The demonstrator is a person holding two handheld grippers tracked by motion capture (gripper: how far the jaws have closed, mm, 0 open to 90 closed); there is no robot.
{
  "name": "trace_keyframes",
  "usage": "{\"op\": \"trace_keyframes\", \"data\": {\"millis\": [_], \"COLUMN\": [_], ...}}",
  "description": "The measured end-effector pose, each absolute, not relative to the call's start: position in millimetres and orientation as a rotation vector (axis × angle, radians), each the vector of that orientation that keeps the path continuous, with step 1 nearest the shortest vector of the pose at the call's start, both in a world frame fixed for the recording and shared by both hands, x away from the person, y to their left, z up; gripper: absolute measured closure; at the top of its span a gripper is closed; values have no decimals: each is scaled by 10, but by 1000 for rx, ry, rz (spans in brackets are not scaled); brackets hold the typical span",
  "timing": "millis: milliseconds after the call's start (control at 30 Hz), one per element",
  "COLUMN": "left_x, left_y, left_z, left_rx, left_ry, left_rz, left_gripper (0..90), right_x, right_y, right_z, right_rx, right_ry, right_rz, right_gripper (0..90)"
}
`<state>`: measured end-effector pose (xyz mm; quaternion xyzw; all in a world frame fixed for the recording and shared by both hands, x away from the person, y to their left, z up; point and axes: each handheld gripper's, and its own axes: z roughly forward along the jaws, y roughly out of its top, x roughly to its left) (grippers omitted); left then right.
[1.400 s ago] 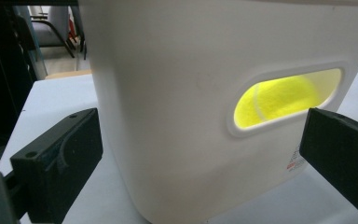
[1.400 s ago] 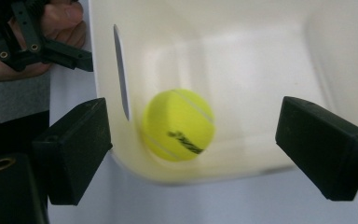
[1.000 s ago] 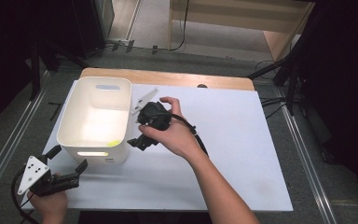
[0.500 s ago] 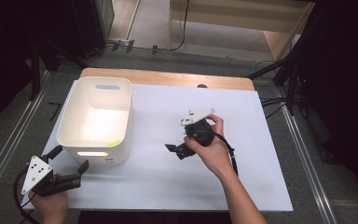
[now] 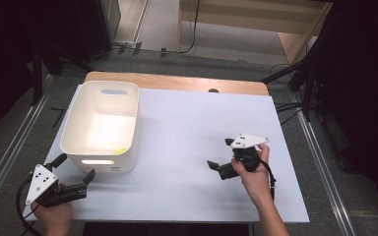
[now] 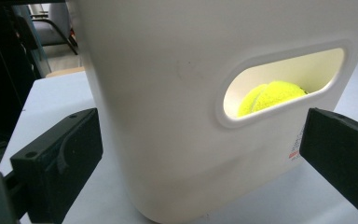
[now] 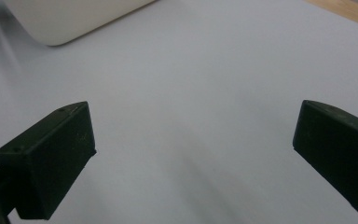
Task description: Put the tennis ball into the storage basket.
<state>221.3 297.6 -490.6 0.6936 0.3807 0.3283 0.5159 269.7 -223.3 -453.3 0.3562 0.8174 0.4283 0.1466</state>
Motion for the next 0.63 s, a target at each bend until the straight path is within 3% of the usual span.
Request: {"op": "trace_keyframes", "data": {"millis": [633], "left_x": [2214], "left_y": [2936], "left_z": [-4924], "left_rx": [1710], "left_ry": [910], "left_rz": [797], "left_gripper": [0], "right_x": [2182], "right_y": [-3350], "right_z": [-5165], "right_rx": [1277], "right_ry": [2065], "right_rz": [1313], "right_gripper": [0]}}
